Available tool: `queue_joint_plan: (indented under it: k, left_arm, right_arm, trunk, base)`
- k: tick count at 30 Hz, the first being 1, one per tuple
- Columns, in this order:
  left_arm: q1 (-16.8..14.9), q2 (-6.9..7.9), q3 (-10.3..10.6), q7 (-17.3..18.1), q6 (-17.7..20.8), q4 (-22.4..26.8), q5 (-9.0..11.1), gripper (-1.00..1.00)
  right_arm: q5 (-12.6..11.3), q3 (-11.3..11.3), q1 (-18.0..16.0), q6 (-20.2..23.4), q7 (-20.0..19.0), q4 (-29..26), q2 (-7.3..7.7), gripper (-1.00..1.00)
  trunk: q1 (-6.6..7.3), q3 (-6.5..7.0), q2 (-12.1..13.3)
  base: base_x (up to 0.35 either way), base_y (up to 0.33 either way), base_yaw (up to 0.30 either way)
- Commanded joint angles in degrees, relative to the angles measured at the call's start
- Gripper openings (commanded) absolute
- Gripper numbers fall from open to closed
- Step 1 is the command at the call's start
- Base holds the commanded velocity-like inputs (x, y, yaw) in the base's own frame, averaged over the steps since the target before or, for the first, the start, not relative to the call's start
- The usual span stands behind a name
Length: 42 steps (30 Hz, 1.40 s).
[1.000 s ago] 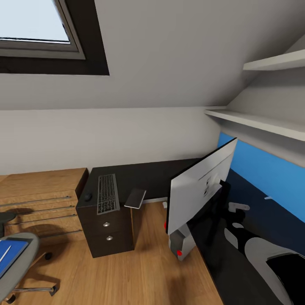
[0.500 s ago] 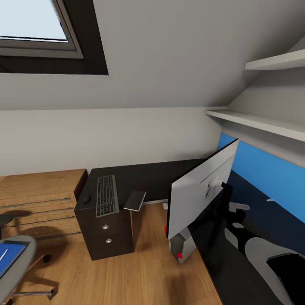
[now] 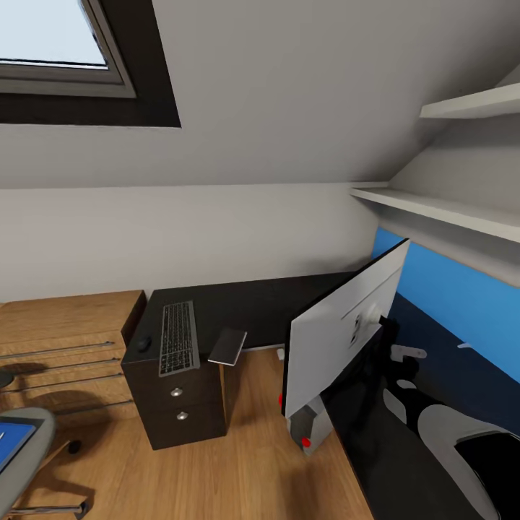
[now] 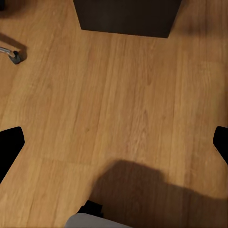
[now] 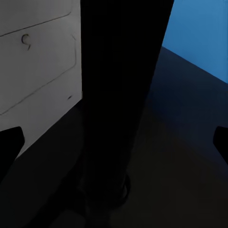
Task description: In the bedroom, organize the workspace by keeping the computer under the desk, ensuring the monitor is on the desk, placing the keyboard on the desk next to the monitor, placing the mouse on the desk next to the keyboard, moving the folder from the swivel chair onto the desk next to the mouse, stacking the notebook on top of the folder with the pen on top of the notebook, and positioning the swivel chair next to the desk.
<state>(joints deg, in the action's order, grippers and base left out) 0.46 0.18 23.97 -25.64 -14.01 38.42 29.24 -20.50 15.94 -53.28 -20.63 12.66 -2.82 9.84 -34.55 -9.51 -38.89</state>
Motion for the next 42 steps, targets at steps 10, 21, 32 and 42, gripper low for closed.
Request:
queue_joint_plan:
  k: [10, 21, 32, 42]
  left_arm:
    - [-0.02, 0.00, 0.36, -0.29, -0.32, 0.07, 0.56, 1.00]
    - [-0.02, 0.00, 0.37, -0.29, -0.32, 0.07, 0.56, 1.00]
    - [-0.02, 0.07, 0.30, -0.32, -0.38, 0.06, 0.47, 1.00]
    - [-0.02, 0.09, 0.29, -0.31, -0.33, 0.04, 0.50, 1.00]
  right_arm:
    - [-0.42, 0.49, -0.05, -0.11, 0.17, 0.01, 0.00, 1.00]
    - [-0.42, 0.49, -0.02, -0.11, 0.17, 0.01, 0.00, 1.00]
    - [-0.42, 0.49, 0.01, -0.11, 0.17, 0.01, 0.00, 1.00]
    - [-0.42, 0.49, -0.04, -0.11, 0.17, 0.01, 0.00, 1.00]
  trunk:
    - [-0.02, -0.08, -0.07]
    - [-0.02, -0.08, -0.07]
    - [-0.02, -0.08, -0.07]
    - [-0.02, -0.08, -0.07]
  base:
    - [0.089, -0.045, 0.000]
    - [0.054, -0.002, 0.000]
    - [0.038, -0.036, 0.000]
    - [0.010, -0.011, 0.000]
